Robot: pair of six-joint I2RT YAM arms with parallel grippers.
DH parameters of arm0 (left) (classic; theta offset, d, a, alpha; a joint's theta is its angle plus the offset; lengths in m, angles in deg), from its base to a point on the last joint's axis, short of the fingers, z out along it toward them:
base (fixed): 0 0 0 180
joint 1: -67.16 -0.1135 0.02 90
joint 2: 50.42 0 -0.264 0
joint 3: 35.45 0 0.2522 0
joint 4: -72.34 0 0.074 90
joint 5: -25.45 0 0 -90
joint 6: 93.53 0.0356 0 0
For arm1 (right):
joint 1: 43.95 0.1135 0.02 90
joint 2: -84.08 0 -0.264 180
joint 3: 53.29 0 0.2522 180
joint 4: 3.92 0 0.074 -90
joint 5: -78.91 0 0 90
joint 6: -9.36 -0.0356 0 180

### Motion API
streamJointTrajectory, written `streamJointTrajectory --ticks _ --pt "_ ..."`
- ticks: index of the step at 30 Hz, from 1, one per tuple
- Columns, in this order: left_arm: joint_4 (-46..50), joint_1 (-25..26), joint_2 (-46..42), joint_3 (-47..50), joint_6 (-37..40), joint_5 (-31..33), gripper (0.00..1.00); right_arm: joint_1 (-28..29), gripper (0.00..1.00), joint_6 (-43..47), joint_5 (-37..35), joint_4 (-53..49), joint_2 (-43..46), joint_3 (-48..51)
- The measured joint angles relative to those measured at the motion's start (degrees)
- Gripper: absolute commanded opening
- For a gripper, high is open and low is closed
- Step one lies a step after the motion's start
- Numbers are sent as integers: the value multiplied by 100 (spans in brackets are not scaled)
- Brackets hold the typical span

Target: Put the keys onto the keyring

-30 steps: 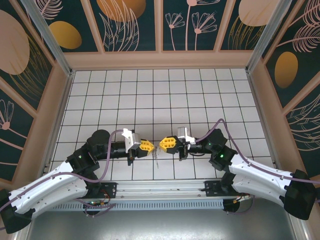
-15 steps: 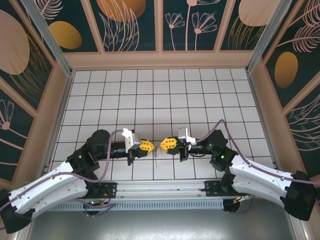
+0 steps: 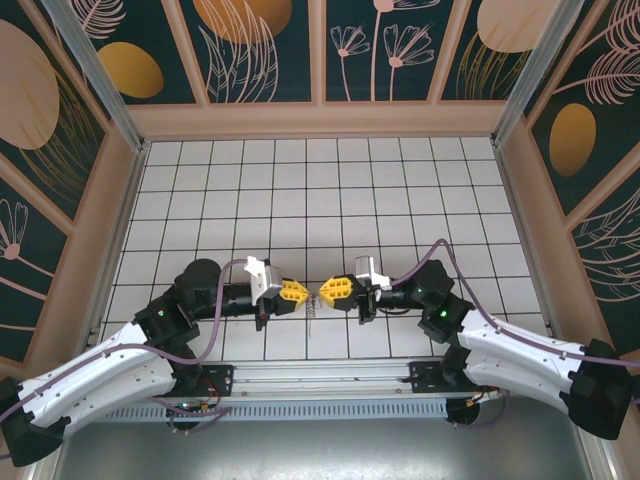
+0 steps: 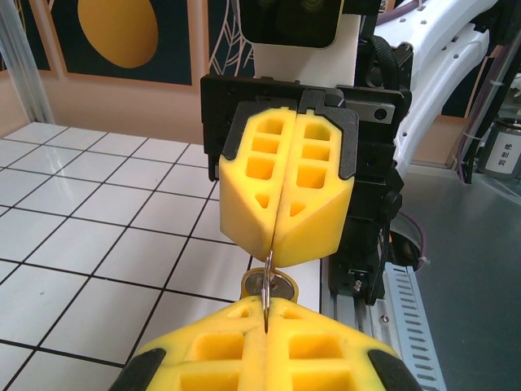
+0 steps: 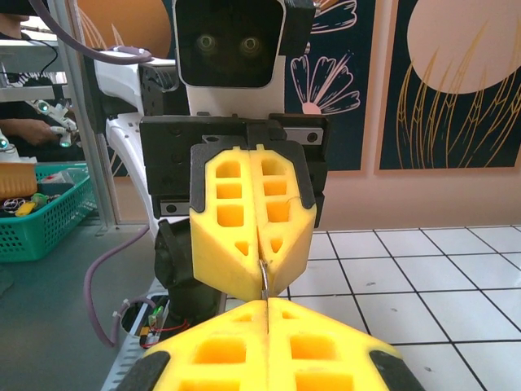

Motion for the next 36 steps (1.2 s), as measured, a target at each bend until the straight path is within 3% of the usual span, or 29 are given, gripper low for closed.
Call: streamJointTrajectory --ticks 36 --pt "0 0 13 -2 0 0 0 48 0 -81 46 238 -173 0"
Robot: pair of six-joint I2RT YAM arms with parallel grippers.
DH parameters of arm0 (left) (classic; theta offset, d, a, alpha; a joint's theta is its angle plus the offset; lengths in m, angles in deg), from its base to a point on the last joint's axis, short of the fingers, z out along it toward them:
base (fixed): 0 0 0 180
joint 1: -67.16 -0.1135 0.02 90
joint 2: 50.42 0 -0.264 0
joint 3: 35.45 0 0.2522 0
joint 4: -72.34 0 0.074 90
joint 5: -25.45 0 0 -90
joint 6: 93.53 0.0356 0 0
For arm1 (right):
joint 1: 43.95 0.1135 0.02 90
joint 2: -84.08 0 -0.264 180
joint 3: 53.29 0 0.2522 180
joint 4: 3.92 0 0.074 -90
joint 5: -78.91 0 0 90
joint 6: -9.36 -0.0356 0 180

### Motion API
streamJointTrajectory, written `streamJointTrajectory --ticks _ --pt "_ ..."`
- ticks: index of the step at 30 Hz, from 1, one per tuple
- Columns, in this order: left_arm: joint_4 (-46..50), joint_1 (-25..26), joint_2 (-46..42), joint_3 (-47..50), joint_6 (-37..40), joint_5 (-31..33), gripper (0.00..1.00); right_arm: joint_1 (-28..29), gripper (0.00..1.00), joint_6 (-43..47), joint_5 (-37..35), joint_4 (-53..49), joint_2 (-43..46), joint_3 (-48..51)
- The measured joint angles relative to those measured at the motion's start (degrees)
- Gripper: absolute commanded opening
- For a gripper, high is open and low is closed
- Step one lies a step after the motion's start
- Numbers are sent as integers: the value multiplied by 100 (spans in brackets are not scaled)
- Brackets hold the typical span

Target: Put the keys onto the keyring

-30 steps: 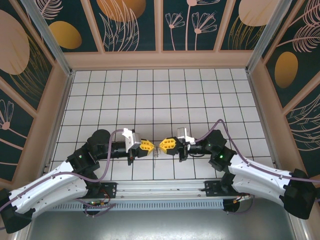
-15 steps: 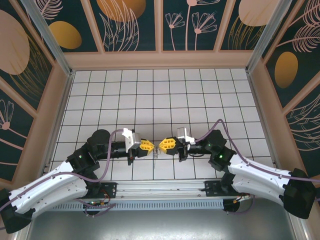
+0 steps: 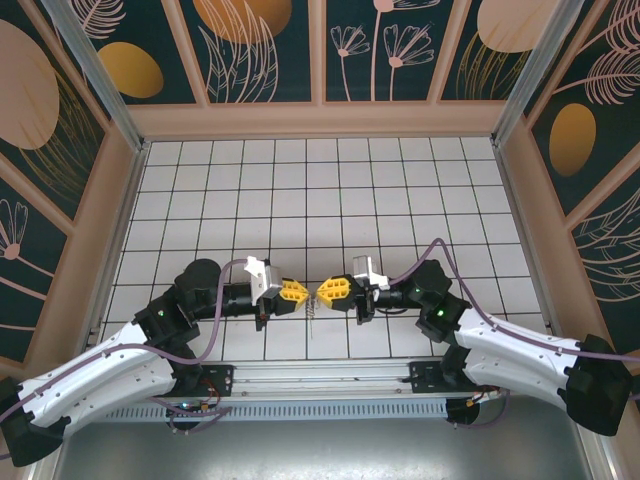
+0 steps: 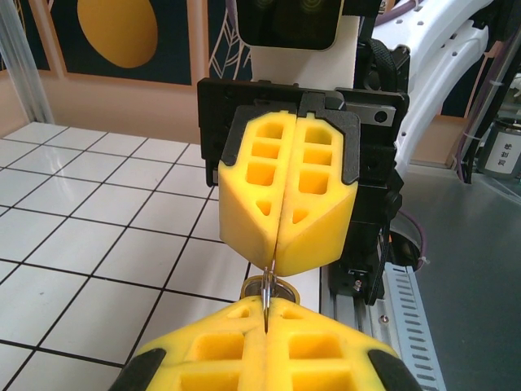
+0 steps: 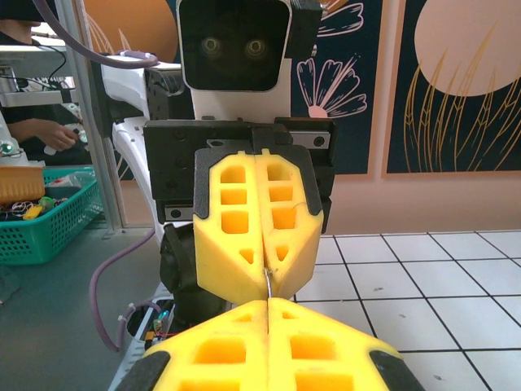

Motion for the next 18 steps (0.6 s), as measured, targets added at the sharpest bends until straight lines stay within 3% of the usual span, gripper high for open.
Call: streamJointTrajectory --ticks 18 --pt "63 0 138 -15 0 22 0 4 0 101 -2 -70 -74 -7"
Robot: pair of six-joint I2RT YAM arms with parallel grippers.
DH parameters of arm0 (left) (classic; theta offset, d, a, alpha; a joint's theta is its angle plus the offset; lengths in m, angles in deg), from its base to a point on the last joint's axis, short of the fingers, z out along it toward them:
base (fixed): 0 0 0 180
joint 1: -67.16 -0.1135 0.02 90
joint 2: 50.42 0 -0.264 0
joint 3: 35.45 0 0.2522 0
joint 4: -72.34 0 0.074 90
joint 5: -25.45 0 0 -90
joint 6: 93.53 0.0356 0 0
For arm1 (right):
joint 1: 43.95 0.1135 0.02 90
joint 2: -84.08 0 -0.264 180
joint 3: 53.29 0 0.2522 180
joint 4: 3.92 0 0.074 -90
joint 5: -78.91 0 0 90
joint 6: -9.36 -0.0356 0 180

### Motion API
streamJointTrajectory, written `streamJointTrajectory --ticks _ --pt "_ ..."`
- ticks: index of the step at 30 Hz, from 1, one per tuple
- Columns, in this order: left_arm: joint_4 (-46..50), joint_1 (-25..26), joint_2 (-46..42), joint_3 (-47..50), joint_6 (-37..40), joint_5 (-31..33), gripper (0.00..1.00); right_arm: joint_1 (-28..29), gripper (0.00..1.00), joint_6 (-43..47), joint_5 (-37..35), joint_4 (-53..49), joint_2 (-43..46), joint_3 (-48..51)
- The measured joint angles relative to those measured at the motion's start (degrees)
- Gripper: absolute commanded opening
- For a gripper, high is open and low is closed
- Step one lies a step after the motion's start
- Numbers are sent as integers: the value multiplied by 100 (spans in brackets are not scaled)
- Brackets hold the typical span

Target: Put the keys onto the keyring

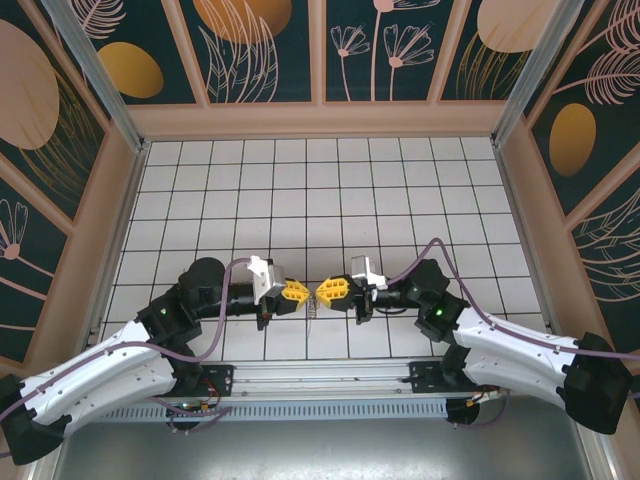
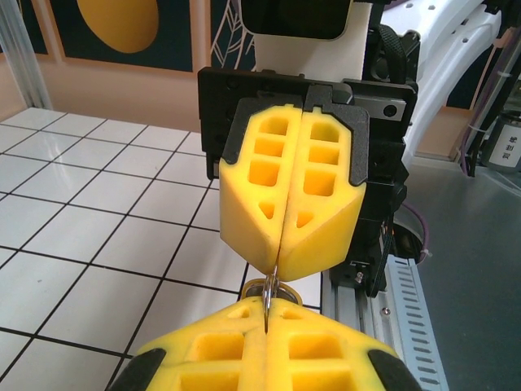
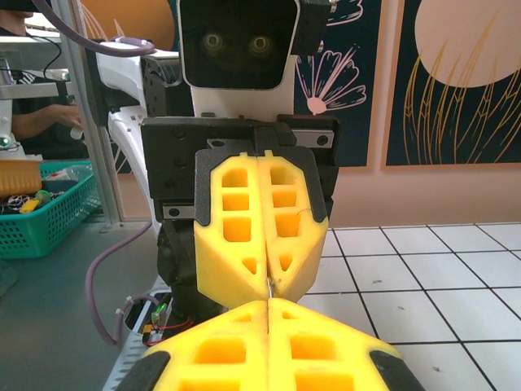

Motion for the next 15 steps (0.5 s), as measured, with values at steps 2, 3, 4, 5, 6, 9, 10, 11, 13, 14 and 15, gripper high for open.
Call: streamJointTrajectory --ticks 2,3,4,5,6,9,10,11,13,14,15 --pt "48 0 31 -17 0 0 0 0 0 55 -2 -48 0 -4" --pt "70 0 39 -26 0 0 0 0 0 76 -2 -79 2 -11" --pt "72 0 52 -31 2 0 0 0 0 94 -4 -101 2 -11" --pt "90 0 72 -39 2 0 0 0 0 105 -2 -111 2 -13" --pt "107 0 79 -48 0 0 0 0 0 125 -4 -133 2 -17" --pt "125 -2 107 -63 2 2 0 0 0 212 -11 -192 2 -42" --pt "136 -2 111 -70 0 2 0 2 0 240 -24 -214 2 -50" --pt "155 -4 122 -81 0 9 0 7 0 282 -39 -254 2 -68" --pt "164 -4 146 -85 0 28 0 22 0 372 -83 -363 4 -111" --pt "173 -4 155 -85 0 37 0 42 0 428 -125 -420 13 -127" --pt "184 -4 162 -87 0 42 0 66 0 487 -175 -468 24 -133"
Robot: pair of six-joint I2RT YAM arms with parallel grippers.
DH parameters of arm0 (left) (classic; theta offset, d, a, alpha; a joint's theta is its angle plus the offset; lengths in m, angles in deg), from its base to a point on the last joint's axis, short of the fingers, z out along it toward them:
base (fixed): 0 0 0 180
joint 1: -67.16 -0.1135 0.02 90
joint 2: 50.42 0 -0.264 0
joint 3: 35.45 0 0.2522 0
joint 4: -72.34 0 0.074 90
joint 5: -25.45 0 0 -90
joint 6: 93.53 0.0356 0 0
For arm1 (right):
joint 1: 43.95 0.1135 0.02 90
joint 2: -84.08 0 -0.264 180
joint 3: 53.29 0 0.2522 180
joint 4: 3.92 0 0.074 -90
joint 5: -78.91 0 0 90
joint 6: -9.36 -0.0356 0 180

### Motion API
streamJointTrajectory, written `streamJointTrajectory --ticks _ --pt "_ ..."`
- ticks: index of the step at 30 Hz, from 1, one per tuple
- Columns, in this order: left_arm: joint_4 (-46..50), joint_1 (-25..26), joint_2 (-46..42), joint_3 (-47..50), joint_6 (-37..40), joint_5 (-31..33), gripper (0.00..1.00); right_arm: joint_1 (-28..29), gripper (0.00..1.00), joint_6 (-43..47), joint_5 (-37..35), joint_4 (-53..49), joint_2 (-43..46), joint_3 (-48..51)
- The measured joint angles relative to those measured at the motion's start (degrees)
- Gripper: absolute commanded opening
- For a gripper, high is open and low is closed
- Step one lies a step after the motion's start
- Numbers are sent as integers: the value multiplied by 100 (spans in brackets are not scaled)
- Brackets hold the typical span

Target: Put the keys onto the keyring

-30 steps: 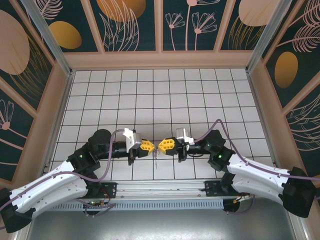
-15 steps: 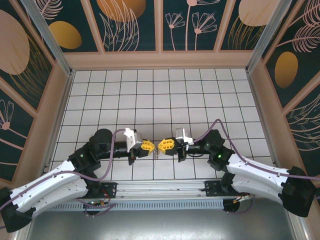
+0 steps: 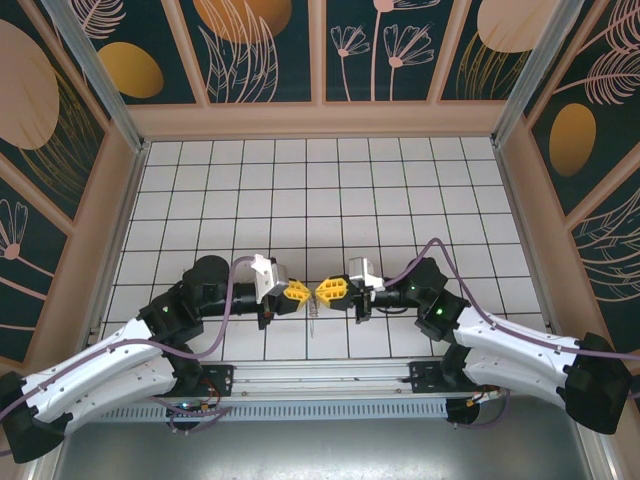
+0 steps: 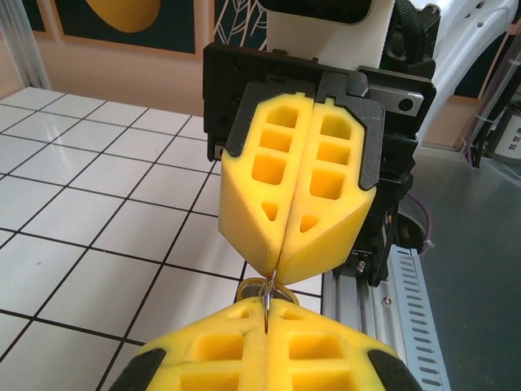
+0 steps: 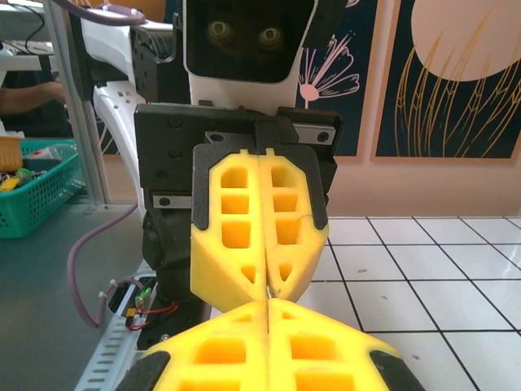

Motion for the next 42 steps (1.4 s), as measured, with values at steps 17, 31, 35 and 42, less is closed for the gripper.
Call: streamJointTrajectory --ticks 17,31,35,42 --pt "39 -35 20 2 -114 114 0 595 0 1106 -1235 -590 133 -138" --pt "-164 -33 -28 2 -247 179 0 1010 0 1703 -2124 -627 334 -125" --pt "-162 -33 -28 2 -264 229 0 1091 0 1816 -2288 -649 356 -125" --pt "-162 -13 -24 2 -291 282 0 1189 0 1871 -2455 -763 433 -125"
